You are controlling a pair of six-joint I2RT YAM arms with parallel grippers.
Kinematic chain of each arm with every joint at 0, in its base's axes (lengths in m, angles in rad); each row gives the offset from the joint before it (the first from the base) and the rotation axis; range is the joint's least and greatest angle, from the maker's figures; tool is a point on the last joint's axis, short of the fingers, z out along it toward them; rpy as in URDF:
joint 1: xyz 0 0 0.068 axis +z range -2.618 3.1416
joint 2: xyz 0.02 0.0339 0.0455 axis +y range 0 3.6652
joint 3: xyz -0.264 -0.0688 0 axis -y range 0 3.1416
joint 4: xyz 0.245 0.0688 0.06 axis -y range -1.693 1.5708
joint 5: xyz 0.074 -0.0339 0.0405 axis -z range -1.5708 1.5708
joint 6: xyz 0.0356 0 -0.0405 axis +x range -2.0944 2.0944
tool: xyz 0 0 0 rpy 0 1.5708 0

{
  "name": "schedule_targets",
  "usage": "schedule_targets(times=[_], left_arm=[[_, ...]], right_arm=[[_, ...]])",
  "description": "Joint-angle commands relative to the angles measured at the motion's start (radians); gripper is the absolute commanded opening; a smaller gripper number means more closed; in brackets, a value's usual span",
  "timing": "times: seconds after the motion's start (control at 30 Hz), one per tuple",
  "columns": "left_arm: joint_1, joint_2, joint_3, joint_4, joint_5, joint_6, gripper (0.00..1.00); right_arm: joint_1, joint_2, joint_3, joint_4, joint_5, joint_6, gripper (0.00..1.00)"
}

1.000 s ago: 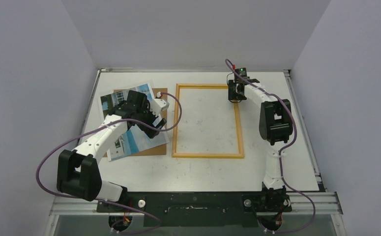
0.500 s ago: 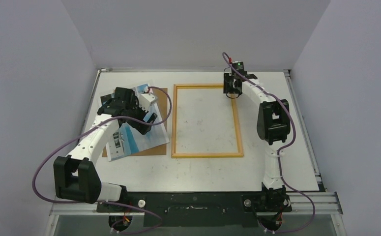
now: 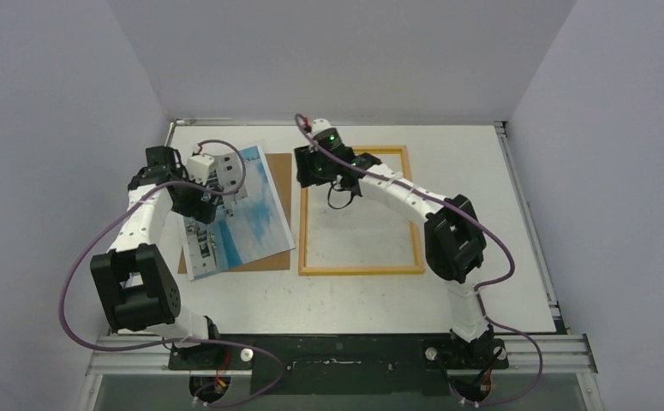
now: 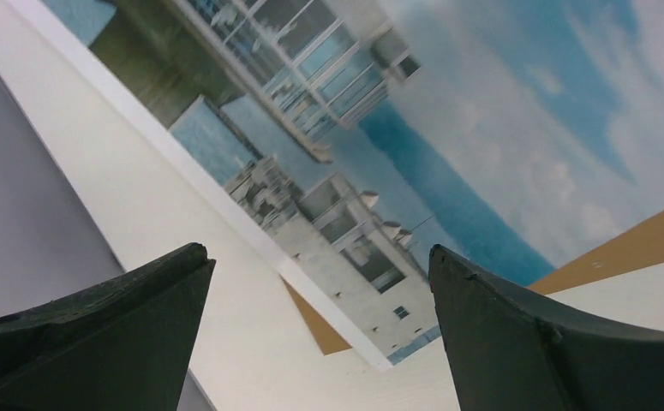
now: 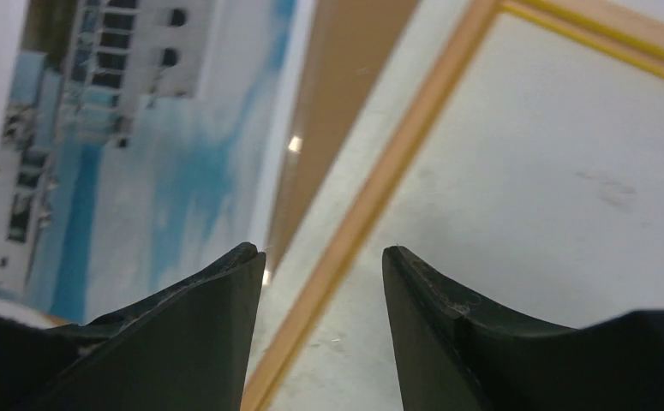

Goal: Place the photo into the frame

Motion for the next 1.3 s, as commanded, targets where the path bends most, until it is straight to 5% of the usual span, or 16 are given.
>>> schedule_targets(times=[0.0, 0.43, 1.27], left_arm=[[0.103, 0.032, -0.028, 0.054, -0.043, 0.093, 0.99], [0.214, 0.158, -0.116, 0.219, -0.154, 0.170, 0.84], [0.216, 0.263, -0.168, 0.369, -0.178, 0.146, 0.80]], right_arm=[[0.119, 0.032, 0.008, 0.066, -0.034, 0.081, 0.54], [0.175, 0.222, 0.158, 0.093, -0.041, 0.140, 0.55], [0.142, 0.376, 0.220, 0.131, -0.165, 0.274, 0.56]])
